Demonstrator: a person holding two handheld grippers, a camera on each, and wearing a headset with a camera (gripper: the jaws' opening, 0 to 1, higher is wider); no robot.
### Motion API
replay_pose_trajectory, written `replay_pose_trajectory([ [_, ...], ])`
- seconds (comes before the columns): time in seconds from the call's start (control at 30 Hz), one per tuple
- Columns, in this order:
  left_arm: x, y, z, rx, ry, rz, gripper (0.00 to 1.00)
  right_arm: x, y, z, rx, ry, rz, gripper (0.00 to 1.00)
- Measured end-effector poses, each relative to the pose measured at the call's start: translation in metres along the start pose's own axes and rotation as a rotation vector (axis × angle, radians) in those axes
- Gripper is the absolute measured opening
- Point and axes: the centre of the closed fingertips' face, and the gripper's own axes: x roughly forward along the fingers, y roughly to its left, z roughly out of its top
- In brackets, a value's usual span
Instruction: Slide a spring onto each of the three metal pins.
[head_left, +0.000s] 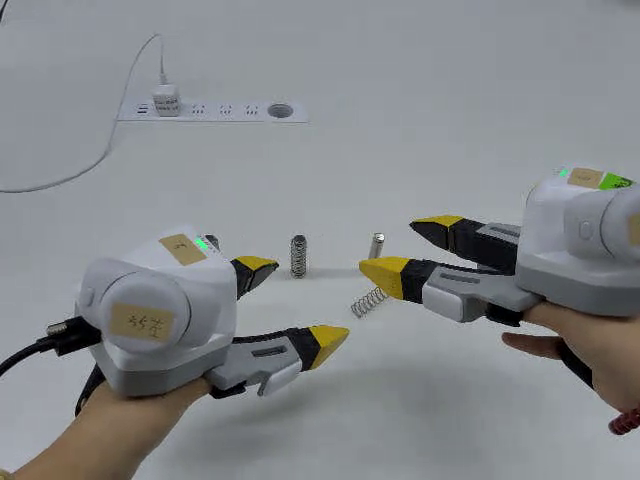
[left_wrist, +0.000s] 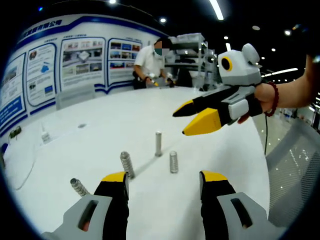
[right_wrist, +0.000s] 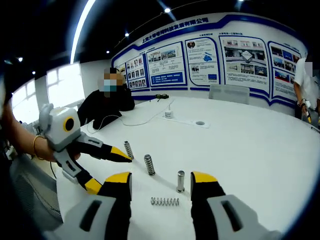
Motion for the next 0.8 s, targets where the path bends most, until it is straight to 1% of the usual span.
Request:
replay_pose_trajectory([
  [0.1,0.006,-0.001,-0.002,0.004,0.005,-0.010,0.56,-0.004,0.000,-0.005,0.000,0.006,0.006,0.48],
  [0.27,0.018,-0.004,-0.002,-0.018,0.006,-0.023,0.53,-0.013,-0.001,-0.013,0.003,0.016,0.005,0.48],
  [0.37,0.023,-0.006,-0.002,-0.013,0.016,-0.028,0.52,-0.018,-0.003,-0.016,0.021,0.015,0.007,0.48],
  [0.43,0.028,-0.007,-0.002,-0.014,0.014,-0.034,0.51,-0.021,-0.004,-0.019,0.027,0.016,0.006,0.48],
  [0.57,0.035,-0.008,-0.004,-0.005,0.031,-0.033,0.47,-0.026,-0.005,-0.023,0.032,0.019,0.005,0.48],
  [0.63,0.038,-0.009,-0.004,-0.009,0.031,-0.038,0.45,-0.028,-0.006,-0.026,0.039,0.020,0.005,0.48],
  [0.73,0.042,-0.010,-0.005,0.003,0.037,-0.034,0.39,-0.030,-0.007,-0.033,0.047,0.026,0.004,0.48],
  [0.8,0.046,-0.010,-0.006,0.003,0.041,-0.034,0.39,-0.032,-0.008,-0.036,0.045,0.026,0.002,0.48],
])
